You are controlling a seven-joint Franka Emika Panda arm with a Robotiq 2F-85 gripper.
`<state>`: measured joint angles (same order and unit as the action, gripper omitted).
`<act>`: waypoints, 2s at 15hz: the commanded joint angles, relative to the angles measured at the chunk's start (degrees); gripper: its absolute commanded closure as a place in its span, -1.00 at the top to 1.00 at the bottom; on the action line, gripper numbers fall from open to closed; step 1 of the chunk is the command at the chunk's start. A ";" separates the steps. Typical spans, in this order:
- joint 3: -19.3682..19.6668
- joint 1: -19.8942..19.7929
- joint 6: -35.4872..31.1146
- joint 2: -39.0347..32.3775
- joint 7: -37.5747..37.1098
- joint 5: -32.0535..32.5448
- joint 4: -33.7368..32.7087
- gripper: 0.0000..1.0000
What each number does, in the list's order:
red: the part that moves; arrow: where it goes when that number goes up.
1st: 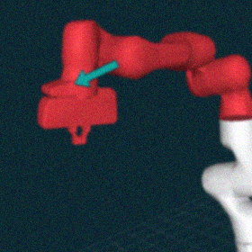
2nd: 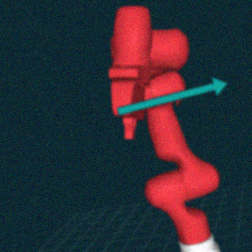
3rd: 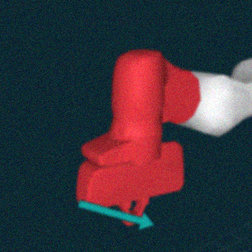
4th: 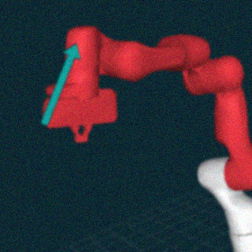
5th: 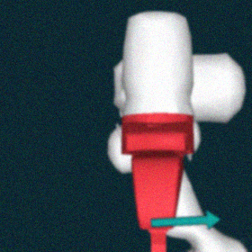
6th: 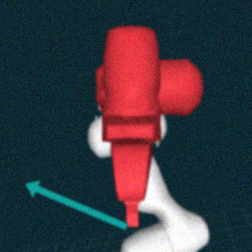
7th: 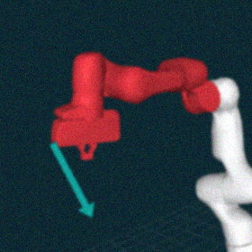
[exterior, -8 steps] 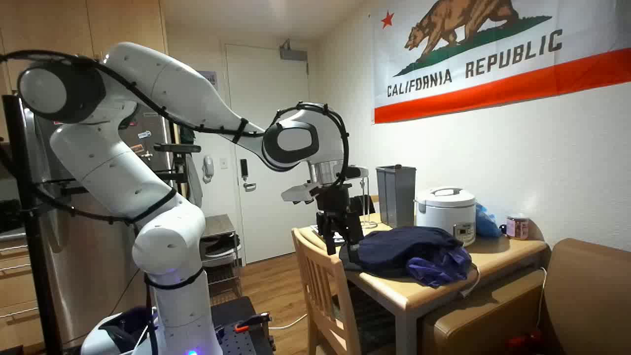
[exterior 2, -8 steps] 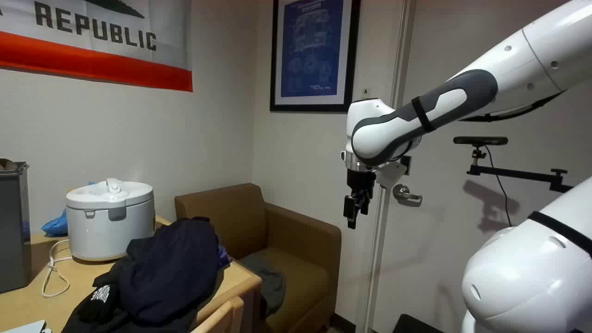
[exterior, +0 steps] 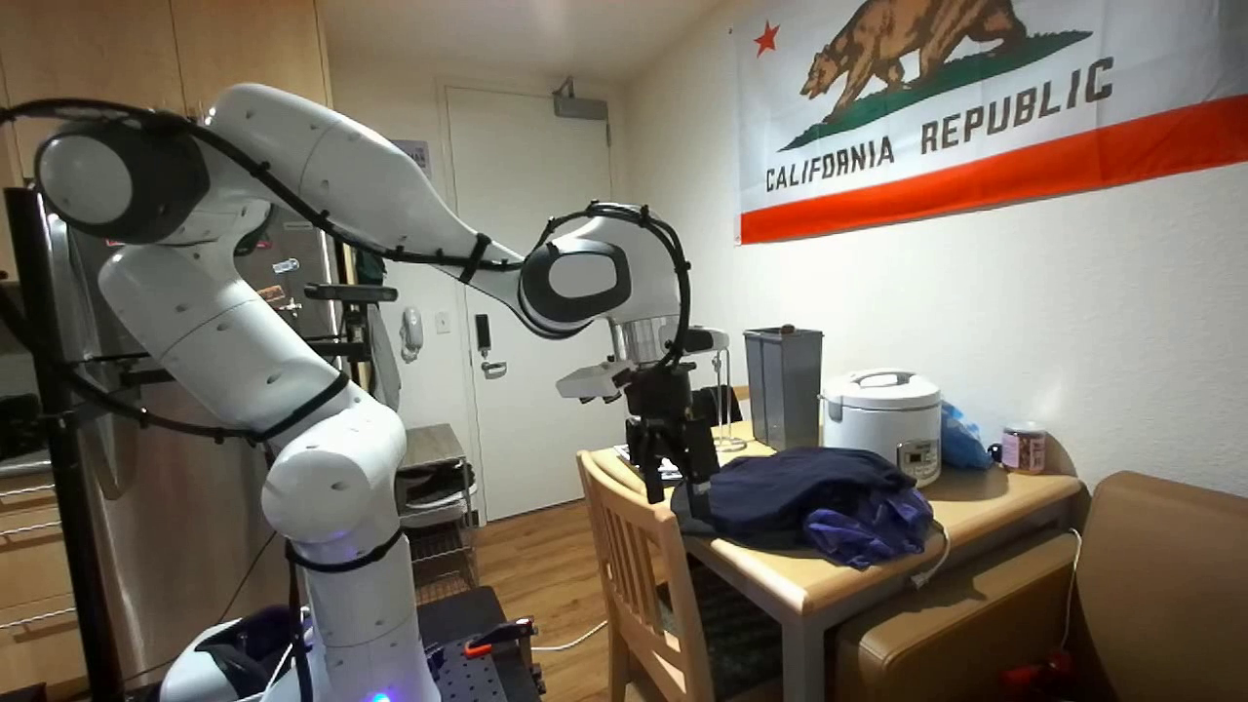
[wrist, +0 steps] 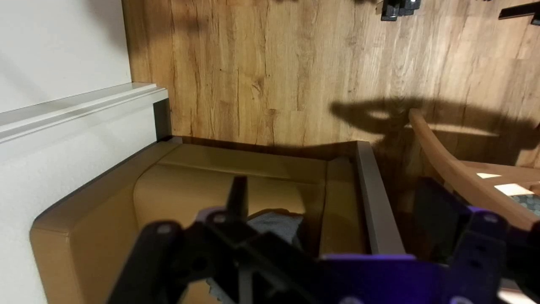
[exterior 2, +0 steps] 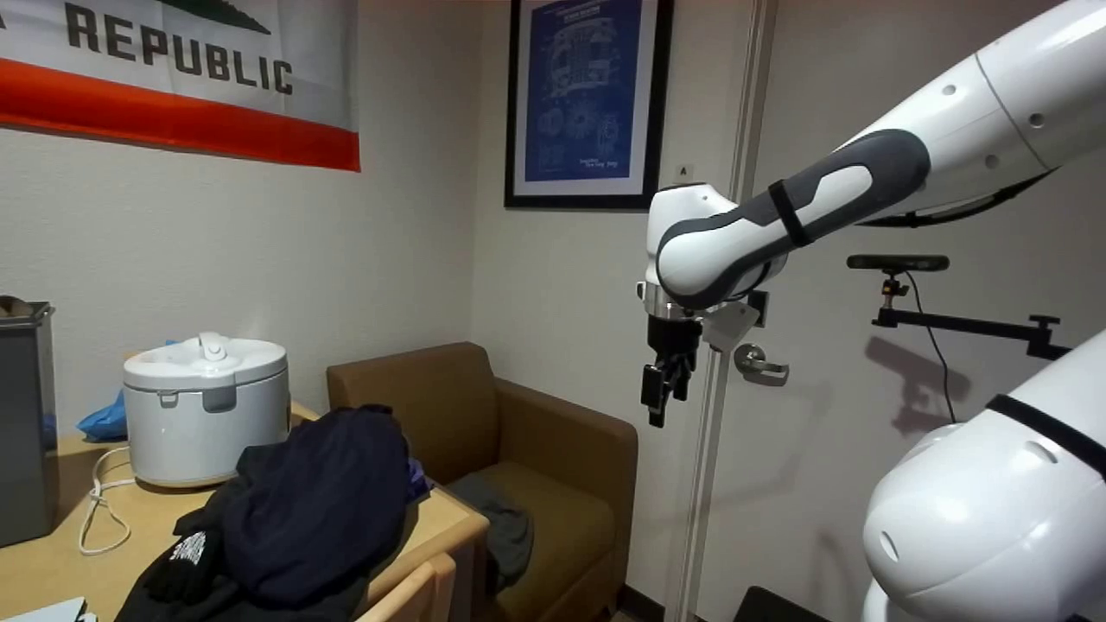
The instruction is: Pick up the black cloth from the table and put it on the chair back.
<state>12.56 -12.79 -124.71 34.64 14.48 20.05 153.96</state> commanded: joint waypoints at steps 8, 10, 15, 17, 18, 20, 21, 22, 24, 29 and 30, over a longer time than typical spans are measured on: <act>-8.98 11.59 -4.61 1.62 3.70 0.50 -5.49 1.00; -10.09 12.67 -6.02 2.54 5.74 2.93 -4.58 1.00; -10.22 13.07 -4.64 1.22 4.42 2.01 -5.74 1.00; -8.12 14.19 -4.93 -0.85 1.88 -4.22 -6.86 1.00; -8.81 14.04 -4.06 -2.77 -0.29 -6.23 -8.07 1.00; -9.94 15.47 -3.77 -6.39 -3.74 -12.46 -10.83 1.00; -10.91 16.02 -3.56 -8.11 -6.48 -15.26 -12.59 1.00; -12.03 16.49 -3.35 -9.91 -9.65 -17.73 -14.62 1.00; -14.99 17.36 -3.29 -13.54 -14.39 -20.08 -18.95 1.00; -16.44 18.59 -4.52 -13.80 -11.50 -19.20 -18.79 1.00; -16.36 18.50 -4.52 -13.80 -11.50 -19.20 -18.62 1.00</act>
<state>-3.55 5.94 -129.41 20.85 2.92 0.95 135.48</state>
